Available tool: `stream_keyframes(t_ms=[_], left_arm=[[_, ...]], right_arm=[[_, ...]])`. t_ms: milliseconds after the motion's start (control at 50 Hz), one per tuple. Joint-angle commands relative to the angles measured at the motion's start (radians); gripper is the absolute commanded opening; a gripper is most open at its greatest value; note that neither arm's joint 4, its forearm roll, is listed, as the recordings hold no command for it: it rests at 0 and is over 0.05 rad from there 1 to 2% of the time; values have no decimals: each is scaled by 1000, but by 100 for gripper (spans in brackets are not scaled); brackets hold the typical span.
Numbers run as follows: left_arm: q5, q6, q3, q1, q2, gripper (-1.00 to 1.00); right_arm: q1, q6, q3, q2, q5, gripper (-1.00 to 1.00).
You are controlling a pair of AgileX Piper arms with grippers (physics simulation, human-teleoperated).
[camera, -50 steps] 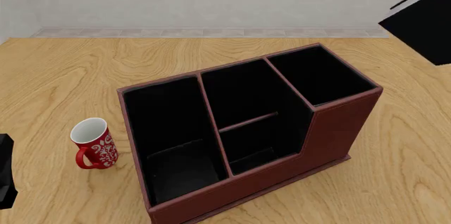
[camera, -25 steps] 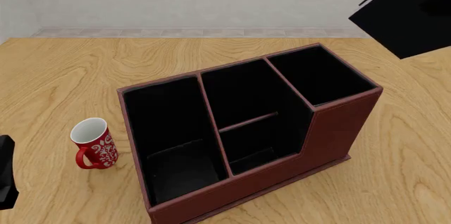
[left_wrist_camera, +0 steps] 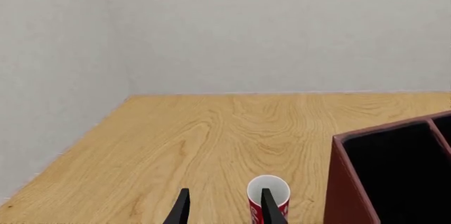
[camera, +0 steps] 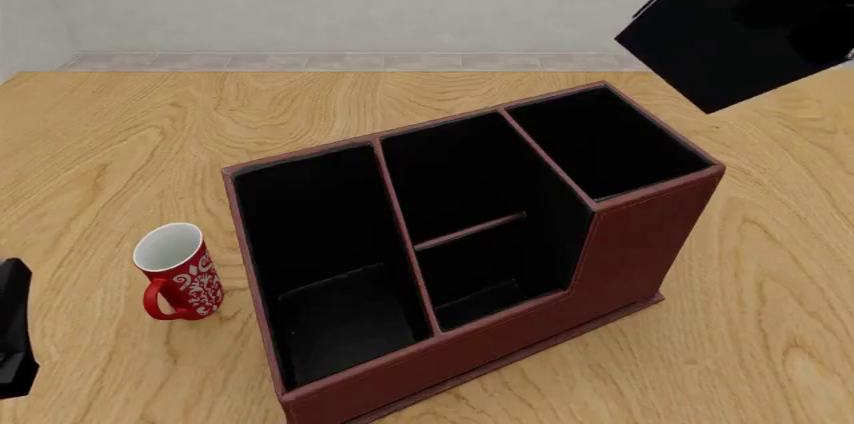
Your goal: Pick up the book and place it in the right compartment of the caddy.
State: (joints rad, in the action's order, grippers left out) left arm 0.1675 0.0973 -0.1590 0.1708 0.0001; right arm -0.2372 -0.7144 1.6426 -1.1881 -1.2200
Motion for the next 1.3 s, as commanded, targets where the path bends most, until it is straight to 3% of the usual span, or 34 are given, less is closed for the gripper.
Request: stream_keyframes(t_ms=[20, 520, 1000, 1060, 1300], left_arm=[[6, -2, 0, -6, 0, 100], [19, 7, -7, 4, 0, 100], [7, 11, 14, 10, 0, 100], [4, 11, 19, 11, 0, 100], [-3, 14, 30, 17, 0, 100]], right_arm=[[-12, 59, 16, -33, 0, -100], [-66, 72, 94, -169, 0, -100], [-75, 74, 50, -187, 0, -100], [-51, 43, 37, -189, 0, -100], [-68, 55, 35, -212, 0, -100]])
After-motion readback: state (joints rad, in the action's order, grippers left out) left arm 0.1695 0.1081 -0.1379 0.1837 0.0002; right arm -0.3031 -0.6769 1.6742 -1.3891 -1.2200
